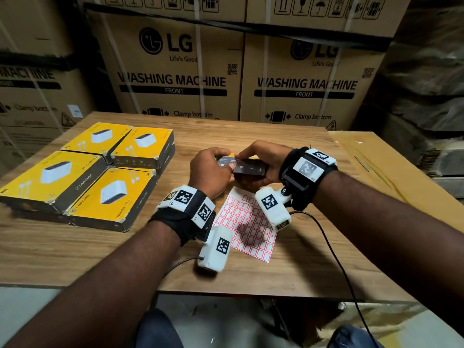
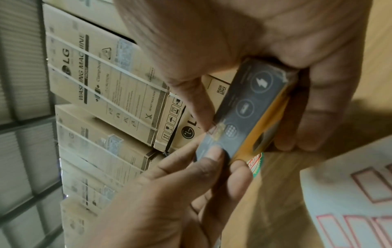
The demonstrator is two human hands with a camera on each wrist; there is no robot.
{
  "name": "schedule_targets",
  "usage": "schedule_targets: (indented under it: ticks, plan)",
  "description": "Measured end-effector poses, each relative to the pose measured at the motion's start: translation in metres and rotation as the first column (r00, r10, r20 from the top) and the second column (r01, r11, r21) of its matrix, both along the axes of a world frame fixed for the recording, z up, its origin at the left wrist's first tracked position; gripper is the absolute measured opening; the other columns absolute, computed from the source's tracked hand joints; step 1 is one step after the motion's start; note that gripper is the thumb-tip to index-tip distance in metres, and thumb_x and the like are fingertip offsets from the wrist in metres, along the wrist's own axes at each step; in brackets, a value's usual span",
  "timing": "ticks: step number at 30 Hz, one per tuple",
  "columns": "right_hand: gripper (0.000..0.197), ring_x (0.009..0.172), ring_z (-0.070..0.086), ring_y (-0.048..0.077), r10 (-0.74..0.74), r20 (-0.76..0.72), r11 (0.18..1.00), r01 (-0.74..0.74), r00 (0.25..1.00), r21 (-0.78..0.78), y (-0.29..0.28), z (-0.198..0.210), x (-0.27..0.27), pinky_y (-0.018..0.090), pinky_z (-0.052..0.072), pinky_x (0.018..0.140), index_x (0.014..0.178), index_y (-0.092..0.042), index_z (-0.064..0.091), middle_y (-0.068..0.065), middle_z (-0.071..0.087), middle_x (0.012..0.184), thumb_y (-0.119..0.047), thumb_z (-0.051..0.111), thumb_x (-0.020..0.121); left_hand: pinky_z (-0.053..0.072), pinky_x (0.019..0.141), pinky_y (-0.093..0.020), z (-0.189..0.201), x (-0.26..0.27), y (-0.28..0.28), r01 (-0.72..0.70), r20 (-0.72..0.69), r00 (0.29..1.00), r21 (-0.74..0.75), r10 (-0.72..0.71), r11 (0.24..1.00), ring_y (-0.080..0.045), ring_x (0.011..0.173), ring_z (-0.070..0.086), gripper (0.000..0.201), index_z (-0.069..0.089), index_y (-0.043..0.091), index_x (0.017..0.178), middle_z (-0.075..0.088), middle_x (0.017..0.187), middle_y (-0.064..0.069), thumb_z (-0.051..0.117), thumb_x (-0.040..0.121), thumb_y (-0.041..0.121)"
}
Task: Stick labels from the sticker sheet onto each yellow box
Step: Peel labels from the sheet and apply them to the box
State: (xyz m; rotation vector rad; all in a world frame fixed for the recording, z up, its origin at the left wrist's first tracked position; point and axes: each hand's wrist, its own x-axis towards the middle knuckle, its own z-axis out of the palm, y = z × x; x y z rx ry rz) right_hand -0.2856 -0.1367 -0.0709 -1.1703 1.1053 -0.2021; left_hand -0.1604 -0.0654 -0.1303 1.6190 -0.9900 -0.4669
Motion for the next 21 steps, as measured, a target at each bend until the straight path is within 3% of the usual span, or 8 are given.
schedule_targets:
  ticks: [3,6,8,11,13,16,19,21]
  plan:
    - [0.02,0.087,0.064,0.027,-0.018,-0.012,1.0,0.018,1.0,0.004,0.001,-0.001,0.001,0.035,0.042,0.105,0.1,0.0,0.06,0.015,0.067,0.083,-0.017,0.055,0.09,0.062,0.072,-0.036,-0.004,0.0,0.001,0.006,0.043,0.999,0.003,-0.006,1.0,-0.018,0.087,0.071,0.035,0.071,0.015,0.112,0.068,0.106,0.001,0.076,0.079,0.004]
    - [0.029,0.101,0.061,0.029,-0.044,-0.069,0.999,0.042,0.997,-0.029,0.001,-0.006,-0.001,0.032,0.034,0.11,0.104,0.002,0.06,0.017,0.067,0.093,-0.018,0.053,0.084,0.06,0.078,-0.038,-0.007,-0.003,0.002,0.005,0.069,0.998,0.006,-0.006,1.0,-0.019,0.086,0.071,0.035,0.072,0.014,0.11,0.07,0.103,-0.001,0.077,0.076,0.005]
    - [0.036,0.099,0.063,0.03,-0.084,-0.087,0.995,0.079,0.993,-0.054,0.001,-0.01,-0.001,0.032,0.044,0.1,0.111,0.002,0.059,0.017,0.068,0.101,-0.019,0.052,0.083,0.06,0.08,-0.04,-0.007,-0.003,0.002,0.009,0.081,0.997,0.0,-0.009,1.0,-0.019,0.087,0.071,0.034,0.073,0.014,0.108,0.07,0.102,-0.001,0.077,0.076,0.006]
    - [0.053,0.09,0.07,0.029,-0.149,-0.108,0.984,0.137,0.983,-0.111,-0.001,-0.017,0.005,0.032,0.054,0.07,0.119,-0.004,0.059,0.017,0.07,0.111,-0.029,0.058,0.072,0.059,0.081,-0.04,-0.005,0.001,0.002,0.008,0.094,0.996,-0.004,-0.008,1.0,-0.018,0.09,0.07,0.032,0.073,0.016,0.108,0.07,0.107,0.0,0.077,0.077,0.01]
    - [0.063,0.094,0.071,0.03,-0.167,-0.096,0.977,0.152,0.981,-0.148,-0.005,-0.024,0.009,0.038,0.054,0.077,0.118,-0.007,0.061,0.017,0.071,0.109,-0.032,0.068,0.061,0.059,0.082,-0.039,-0.004,0.003,0.002,0.005,0.107,0.994,-0.004,-0.005,1.0,-0.018,0.092,0.069,0.031,0.073,0.016,0.109,0.07,0.11,-0.001,0.076,0.078,0.011]
    - [0.057,0.093,0.071,0.033,-0.188,-0.058,0.966,0.174,0.98,-0.191,-0.004,-0.026,0.01,0.049,0.051,0.086,0.112,-0.007,0.064,0.019,0.071,0.108,-0.025,0.073,0.058,0.059,0.08,-0.04,-0.005,0.002,0.001,0.007,0.076,0.997,-0.005,-0.006,1.0,-0.021,0.087,0.071,0.026,0.074,0.017,0.106,0.07,0.107,-0.001,0.072,0.08,0.015]
    - [0.051,0.083,0.072,0.033,-0.265,0.017,0.941,0.262,0.964,-0.215,-0.003,-0.025,0.011,0.041,0.057,0.066,0.116,-0.006,0.058,0.02,0.069,0.108,-0.015,0.069,0.066,0.061,0.073,-0.042,-0.004,-0.001,0.002,0.006,0.001,1.0,0.008,-0.006,1.0,-0.024,0.071,0.071,0.018,0.074,0.021,0.1,0.071,0.097,-0.001,0.07,0.083,0.02]
    - [0.058,0.079,0.07,0.032,-0.328,0.073,0.91,0.335,0.942,-0.245,-0.005,-0.025,0.013,0.038,0.055,0.055,0.122,-0.007,0.047,0.02,0.066,0.108,-0.013,0.069,0.068,0.061,0.07,-0.043,-0.001,-0.001,0.001,-0.003,-0.089,0.996,0.036,0.006,0.999,-0.024,0.071,0.07,0.019,0.071,0.022,0.103,0.071,0.097,-0.003,0.069,0.084,0.025]
